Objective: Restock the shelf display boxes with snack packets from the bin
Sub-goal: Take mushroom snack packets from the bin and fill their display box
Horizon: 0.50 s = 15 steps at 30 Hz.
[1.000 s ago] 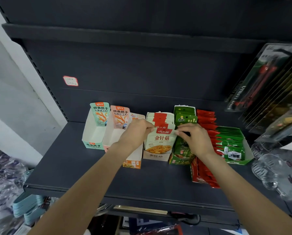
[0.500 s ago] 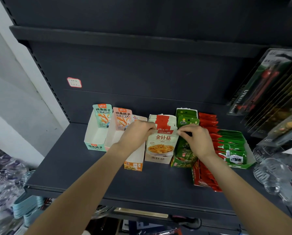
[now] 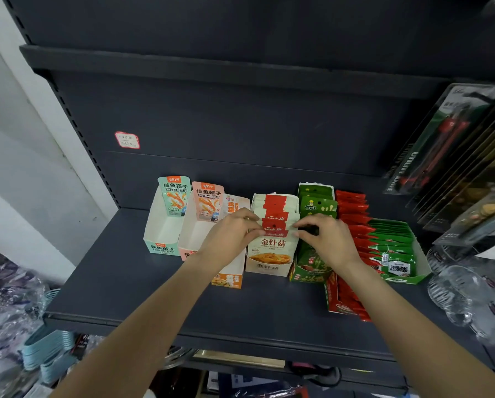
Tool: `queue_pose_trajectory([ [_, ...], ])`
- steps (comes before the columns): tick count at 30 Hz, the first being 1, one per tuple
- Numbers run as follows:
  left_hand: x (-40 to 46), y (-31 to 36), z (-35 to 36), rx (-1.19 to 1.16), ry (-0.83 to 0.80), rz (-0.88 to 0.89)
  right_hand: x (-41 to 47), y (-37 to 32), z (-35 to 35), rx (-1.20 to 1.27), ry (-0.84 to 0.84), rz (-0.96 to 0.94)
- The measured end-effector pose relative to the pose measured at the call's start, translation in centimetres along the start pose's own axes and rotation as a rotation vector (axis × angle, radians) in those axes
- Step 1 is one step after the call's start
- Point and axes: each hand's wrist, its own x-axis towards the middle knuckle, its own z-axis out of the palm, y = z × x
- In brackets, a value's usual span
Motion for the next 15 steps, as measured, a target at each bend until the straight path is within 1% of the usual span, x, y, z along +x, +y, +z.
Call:
queue_pose_trajectory([
  [3, 0.1, 0.4, 0.1, -0.015, 0.038, -0.019, -0.2, 0.0, 0.2, -0.015, 0.02, 0.004],
  [6, 0.4, 0.7, 0.2, 0.022, 0.065, -0.041, -0.2, -0.2, 0.6, -0.077, 0.037, 0.021],
  [7, 0.5, 0.7, 0.4, 0.073, 0.068, -0.028, -0.2, -0.3, 0.8, -0.097, 0.046, 0.028],
  [10, 0.6, 0.7, 0.7, 0.32, 0.072, 0.049, -0.3, -0.7, 1.1, -0.164, 0.078, 0.039],
  [12, 0.5, 0.7, 0.7, 0.431, 0.057, 0.087, -0.3, -1.0, 1.1, -0.249, 0.037, 0.048],
  [13, 0.3, 0.6, 0.8, 0.442, 0.051, 0.092, -0.4, -1.2, 1.0, -0.276, 0.004, 0.06],
  [15, -0.1, 0.6, 0.7, 0.367, 0.075, 0.058, -0.6, -1.7, 0.5, -0.239, -0.003, 0.073],
])
